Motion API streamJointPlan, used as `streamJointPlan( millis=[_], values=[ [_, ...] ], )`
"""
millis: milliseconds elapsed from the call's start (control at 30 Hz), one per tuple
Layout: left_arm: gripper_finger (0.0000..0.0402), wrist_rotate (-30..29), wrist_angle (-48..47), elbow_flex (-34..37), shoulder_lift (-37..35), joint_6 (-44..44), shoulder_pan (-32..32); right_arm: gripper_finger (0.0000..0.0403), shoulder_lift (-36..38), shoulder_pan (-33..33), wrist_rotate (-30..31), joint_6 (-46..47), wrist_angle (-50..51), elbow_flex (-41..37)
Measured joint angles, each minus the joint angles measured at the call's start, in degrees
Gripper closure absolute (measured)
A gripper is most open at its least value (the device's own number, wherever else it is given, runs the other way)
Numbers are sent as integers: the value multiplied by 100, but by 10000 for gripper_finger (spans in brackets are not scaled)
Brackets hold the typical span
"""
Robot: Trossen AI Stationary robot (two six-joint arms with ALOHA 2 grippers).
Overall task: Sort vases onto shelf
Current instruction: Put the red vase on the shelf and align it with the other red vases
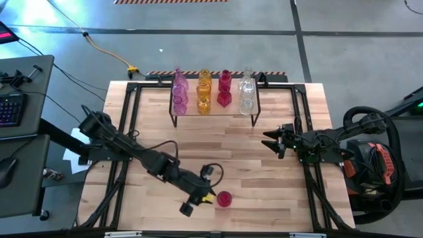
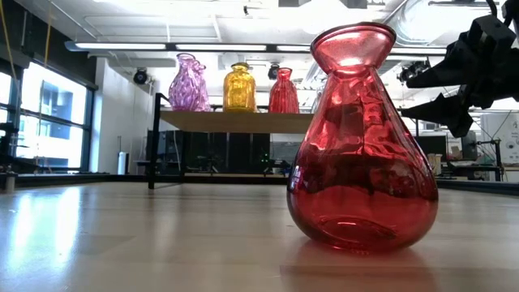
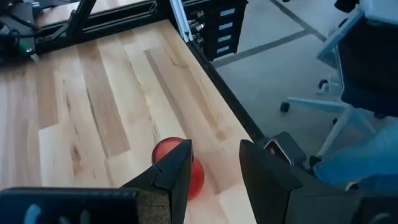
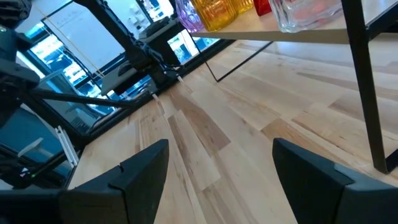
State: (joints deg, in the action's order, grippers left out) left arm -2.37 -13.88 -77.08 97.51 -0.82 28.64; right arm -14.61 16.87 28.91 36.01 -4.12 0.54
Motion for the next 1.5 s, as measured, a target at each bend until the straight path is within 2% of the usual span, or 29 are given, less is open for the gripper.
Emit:
streamJointPlan(
  millis=[167,333,567,1167,1500],
  values=[
    [275,7,216,-2,228,243,-2,133,0,1,-7,0,0,0],
    [275,459,481,2,461,348,-2,133,0,0,-20,0,1,0],
    [273,555,614,2,604,545,-2,133,0,1,-20,0,0,0],
    [178,606,1078,0,801,748,-162,133,0,0,-20,0,2,0],
    [165,721,1115,0,1057,708,-201,133,0,2,-17,0,1,0]
  ],
)
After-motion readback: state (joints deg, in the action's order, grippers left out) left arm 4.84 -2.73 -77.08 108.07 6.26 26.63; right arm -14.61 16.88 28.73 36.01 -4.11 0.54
